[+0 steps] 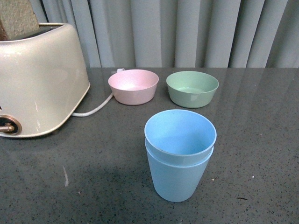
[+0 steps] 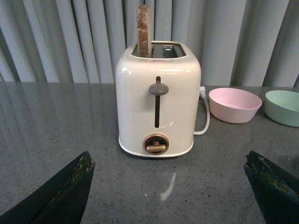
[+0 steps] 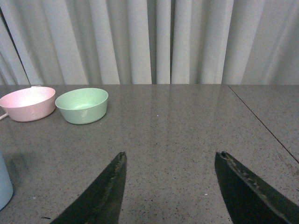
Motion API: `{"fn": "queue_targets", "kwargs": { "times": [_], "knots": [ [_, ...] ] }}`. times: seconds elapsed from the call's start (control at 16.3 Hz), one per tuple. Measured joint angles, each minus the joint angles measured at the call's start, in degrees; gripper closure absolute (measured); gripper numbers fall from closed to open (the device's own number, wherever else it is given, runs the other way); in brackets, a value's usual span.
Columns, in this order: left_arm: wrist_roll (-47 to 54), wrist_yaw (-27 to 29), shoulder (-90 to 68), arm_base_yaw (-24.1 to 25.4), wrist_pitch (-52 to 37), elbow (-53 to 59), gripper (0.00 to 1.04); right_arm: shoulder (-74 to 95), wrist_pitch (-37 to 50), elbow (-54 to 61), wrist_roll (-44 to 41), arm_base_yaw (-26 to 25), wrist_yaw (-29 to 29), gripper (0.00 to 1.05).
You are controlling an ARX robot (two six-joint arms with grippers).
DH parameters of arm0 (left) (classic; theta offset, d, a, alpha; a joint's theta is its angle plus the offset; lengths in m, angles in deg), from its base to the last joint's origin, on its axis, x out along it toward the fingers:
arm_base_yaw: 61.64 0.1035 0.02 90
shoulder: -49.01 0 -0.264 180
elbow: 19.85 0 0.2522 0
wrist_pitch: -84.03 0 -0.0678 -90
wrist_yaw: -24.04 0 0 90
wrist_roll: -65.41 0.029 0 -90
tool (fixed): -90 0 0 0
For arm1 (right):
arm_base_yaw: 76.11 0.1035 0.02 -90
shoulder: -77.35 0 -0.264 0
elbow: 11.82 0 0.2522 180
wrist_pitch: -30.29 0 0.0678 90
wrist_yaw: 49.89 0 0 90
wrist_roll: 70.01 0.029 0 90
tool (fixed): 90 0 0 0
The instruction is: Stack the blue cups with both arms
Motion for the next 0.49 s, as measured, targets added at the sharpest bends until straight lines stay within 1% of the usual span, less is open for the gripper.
{"fn": "queue_targets", "kwargs": {
  "times": [0.06, 0.18, 0.49],
  "knots": [
    [0.02, 0.02, 0.0, 0.0, 0.0, 0.0, 0.07, 0.0, 0.0, 0.0, 0.0, 0.0, 0.0, 0.32],
    [0.0, 0.02, 0.0, 0.0, 0.0, 0.0, 0.07, 0.0, 0.0, 0.0, 0.02, 0.0, 0.0, 0.07],
    [0.02, 0.02, 0.0, 0.0, 0.0, 0.0, 0.07, 0.0, -0.02, 0.0, 0.0, 0.0, 0.0, 0.07]
  ]
}}
